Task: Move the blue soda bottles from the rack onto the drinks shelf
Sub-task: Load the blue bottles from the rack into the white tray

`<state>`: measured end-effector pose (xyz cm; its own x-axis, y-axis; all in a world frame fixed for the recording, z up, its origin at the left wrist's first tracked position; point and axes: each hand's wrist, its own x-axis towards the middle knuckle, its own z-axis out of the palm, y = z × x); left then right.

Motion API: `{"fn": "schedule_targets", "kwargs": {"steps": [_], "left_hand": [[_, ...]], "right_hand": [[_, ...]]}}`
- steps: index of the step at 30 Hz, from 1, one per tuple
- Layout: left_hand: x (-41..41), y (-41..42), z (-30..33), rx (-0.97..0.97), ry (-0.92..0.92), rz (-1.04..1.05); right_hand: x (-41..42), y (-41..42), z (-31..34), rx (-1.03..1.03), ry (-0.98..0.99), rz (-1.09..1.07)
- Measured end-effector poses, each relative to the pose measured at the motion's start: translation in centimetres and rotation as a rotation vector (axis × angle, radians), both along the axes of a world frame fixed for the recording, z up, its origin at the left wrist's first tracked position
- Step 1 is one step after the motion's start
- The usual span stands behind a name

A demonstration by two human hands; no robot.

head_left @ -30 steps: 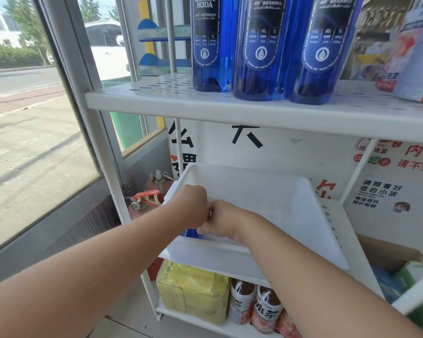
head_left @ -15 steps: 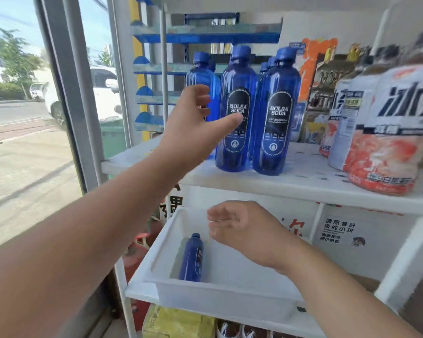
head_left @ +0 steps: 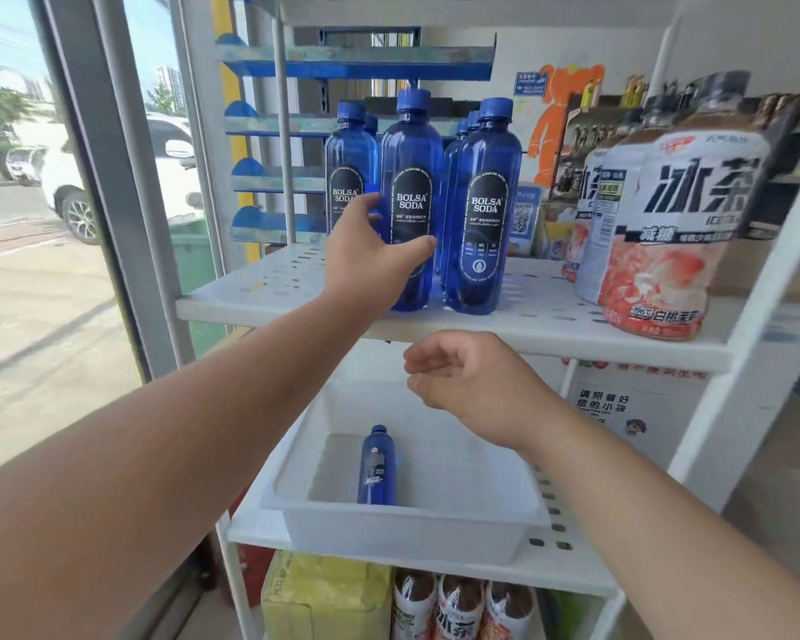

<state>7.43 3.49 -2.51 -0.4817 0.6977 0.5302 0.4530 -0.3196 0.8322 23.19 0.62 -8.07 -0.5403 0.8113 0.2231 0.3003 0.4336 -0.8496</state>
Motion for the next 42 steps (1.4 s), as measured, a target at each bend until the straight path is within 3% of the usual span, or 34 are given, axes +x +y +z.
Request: {"fn": "schedule_targets", "kwargs": {"steps": [6,11,21,29,38,42], "left_hand": [[-0.1,-4.3,0.3,0.238,-0.106,-0.037],[-0.6,-10.0,-3.4,0.211,-0.126,-0.064],[-0.2,-11.8,-14.6,-0.138,-0.213,-0.054],[1.2,-8.3,-18.1,-0.366,-0.095,-0.07],[2.2,2.3,-19.2,-0.789,-0.315,-0.15],[3.4,6.5,-21.0,-0.985,-0.237,-0.198]], "right_hand": [[-0.2,-0.3,-0.3,0.143,0.16,-0.048],[-0.7,-1.3,-1.3,0.196,0.315,0.003],[-1.8,-1.2,-10.2,0.009,0.269,0.051],[-1.0,1.1,-13.7,-0.14,0.191,0.031],[-1.3,9.5,-15.1,-0.387,-0.037,-0.238],[-0.6,12.3,-16.2,-0.506,-0.205,-0.178]]}}
